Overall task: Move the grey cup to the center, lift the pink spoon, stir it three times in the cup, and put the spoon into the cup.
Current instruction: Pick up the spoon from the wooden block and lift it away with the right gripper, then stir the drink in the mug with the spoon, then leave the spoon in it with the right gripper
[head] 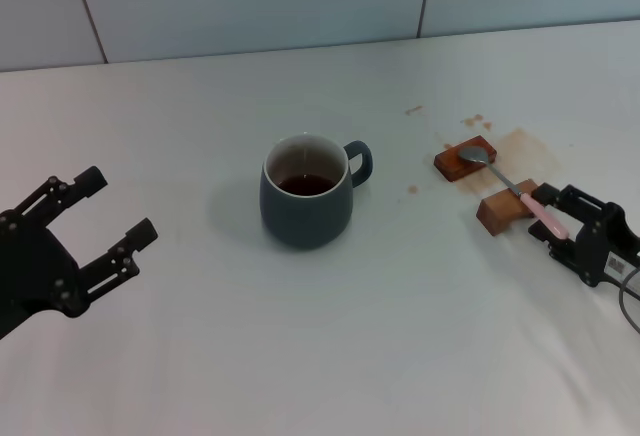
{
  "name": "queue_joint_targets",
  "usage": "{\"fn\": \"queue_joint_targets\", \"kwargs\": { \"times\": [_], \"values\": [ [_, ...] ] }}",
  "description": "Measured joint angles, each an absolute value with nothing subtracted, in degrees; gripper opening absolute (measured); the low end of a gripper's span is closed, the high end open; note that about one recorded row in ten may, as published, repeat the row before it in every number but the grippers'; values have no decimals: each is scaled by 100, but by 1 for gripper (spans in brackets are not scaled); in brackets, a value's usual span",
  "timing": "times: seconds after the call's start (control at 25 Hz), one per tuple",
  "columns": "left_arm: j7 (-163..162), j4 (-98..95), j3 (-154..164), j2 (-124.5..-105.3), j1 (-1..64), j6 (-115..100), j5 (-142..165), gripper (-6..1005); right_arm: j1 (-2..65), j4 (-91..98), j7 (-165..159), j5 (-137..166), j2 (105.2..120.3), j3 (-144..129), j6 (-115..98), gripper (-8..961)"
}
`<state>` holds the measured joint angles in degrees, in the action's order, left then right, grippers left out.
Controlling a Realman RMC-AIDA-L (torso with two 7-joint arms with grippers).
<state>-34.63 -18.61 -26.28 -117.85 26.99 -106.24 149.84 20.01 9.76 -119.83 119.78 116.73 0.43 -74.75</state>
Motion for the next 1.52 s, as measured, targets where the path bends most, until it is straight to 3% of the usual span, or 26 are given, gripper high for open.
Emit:
{"fn": "queue_joint_targets", "kwargs": {
  "times": [0.12, 0.52, 0.64, 0.72, 0.96, 1.24, 1.48, 1.52],
  "values": [
    [-3463, -1837, -2628, -11791, 2678, -10638, 14931, 794, 2027, 961, -11993, 11979, 11622, -70, -7471, 649],
    [-3466, -1783, -2628, -11794, 2644, -10652, 14885, 794, 2084, 1062, -11448, 11912, 11618, -11, -7647, 174],
    [-3468, -1778, -2628, -11794, 2630, -10676, 14885, 794, 2138, 1164, -11003, 11834, 11654, 37, -7788, 140],
    [-3469, -1775, -2628, -11794, 2598, -10726, 14882, 794, 2187, 1345, -9804, 11409, 11761, 71, -8139, 118],
    [-3470, -1700, -2607, -11794, 2554, -10716, 14873, 794, 2324, 1355, -6747, 10405, 11893, 30, -8954, 117],
    [-3486, -1694, -2087, -11799, 2537, -10432, 14956, 794, 2946, 2561, -6183, 10322, 11624, -908, -10181, 117],
    [-3679, -1729, -1487, -11792, 2556, -10115, 14958, 794, 3100, 5620, -9601, 10389, 11513, -2697, -10379, 117],
    [-3687, -1731, -1446, -11792, 2552, -10091, 14955, 794, 3143, 6553, -10768, 10581, 11413, -3188, -10406, 117]
  ]
}}
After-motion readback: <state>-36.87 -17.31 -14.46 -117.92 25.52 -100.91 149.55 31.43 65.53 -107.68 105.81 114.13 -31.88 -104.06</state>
